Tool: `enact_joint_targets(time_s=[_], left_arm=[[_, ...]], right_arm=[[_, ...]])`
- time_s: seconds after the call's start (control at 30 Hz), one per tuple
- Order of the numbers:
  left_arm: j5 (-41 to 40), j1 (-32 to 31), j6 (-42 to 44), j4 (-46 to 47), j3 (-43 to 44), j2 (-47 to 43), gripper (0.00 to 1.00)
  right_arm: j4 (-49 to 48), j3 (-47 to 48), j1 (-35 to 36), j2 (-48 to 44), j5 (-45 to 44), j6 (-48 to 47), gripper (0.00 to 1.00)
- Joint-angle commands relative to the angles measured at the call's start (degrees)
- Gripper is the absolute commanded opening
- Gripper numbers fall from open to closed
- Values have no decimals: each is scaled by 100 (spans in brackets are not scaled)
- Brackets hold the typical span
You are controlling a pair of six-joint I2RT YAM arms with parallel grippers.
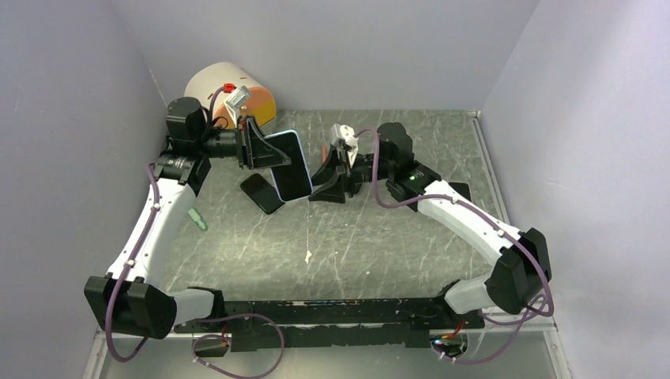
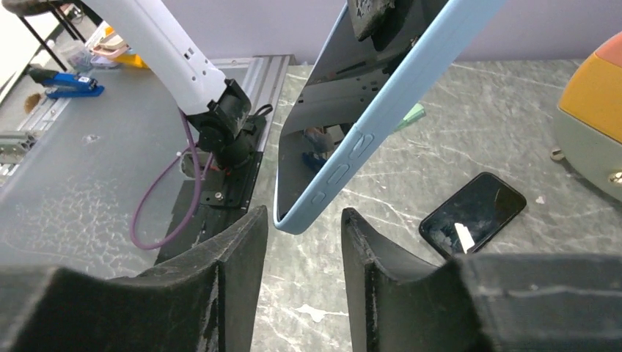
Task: Take the phone out of the phone case
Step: Remove the phone case from the phone.
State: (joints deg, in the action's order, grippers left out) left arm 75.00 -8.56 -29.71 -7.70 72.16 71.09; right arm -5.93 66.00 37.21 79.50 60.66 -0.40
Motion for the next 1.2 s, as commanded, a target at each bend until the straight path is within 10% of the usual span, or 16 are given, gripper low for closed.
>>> enact_joint_targets(time_s=[0.0, 0.43, 1.17], left_arm=[[320, -14, 282, -26, 362, -122, 3], [912, -115, 77, -123, 252, -353, 2], [682, -498, 2359, -3186, 1069, -435, 2]], right_arm=[[381, 487, 43, 119, 296, -449, 41], [2261, 1005, 287, 254, 180, -2987, 1], [2524, 1494, 1069, 404, -1826, -4964, 2]])
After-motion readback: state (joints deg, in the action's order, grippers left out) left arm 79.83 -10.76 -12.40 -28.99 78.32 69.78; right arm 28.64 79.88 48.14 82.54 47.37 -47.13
